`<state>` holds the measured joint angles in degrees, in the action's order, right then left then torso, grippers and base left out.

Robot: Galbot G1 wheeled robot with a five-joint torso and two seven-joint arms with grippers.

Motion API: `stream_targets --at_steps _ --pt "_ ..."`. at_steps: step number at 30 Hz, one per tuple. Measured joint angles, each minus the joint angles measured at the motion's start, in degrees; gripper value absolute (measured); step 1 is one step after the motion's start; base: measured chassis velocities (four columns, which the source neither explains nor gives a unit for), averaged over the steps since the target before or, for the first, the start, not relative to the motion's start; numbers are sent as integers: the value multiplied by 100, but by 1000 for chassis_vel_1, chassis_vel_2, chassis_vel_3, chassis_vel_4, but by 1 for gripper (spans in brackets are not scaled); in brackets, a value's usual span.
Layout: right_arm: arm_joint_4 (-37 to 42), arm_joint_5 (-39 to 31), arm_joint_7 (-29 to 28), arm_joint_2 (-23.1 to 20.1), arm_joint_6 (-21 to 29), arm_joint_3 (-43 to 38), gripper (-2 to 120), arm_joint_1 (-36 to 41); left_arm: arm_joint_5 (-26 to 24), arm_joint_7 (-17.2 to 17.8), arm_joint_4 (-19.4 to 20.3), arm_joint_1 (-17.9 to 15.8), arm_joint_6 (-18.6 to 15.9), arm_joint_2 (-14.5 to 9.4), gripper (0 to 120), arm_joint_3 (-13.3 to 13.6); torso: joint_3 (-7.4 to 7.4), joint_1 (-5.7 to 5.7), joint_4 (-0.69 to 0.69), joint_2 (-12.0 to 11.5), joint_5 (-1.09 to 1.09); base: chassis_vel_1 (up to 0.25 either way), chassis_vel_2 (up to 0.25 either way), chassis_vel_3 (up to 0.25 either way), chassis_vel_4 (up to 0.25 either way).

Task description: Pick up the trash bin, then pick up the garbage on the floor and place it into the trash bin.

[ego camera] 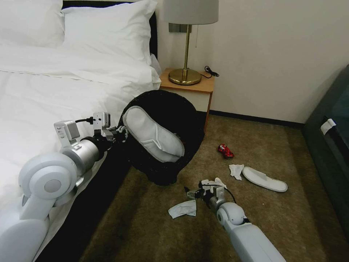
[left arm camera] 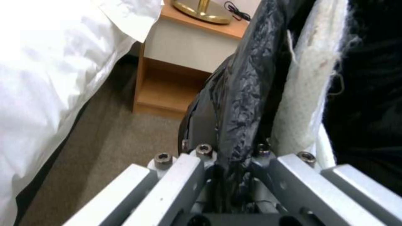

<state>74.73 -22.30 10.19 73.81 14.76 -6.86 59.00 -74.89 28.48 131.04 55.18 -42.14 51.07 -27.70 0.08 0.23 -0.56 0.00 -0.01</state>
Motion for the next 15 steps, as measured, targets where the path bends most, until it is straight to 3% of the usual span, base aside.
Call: stream_targets --at_steps 15 --pt "8 194 536 -151 -19 178 100 146 -14 -4 6 1 0 -51 1 5 0 0 0 0 1 0 0 0 0"
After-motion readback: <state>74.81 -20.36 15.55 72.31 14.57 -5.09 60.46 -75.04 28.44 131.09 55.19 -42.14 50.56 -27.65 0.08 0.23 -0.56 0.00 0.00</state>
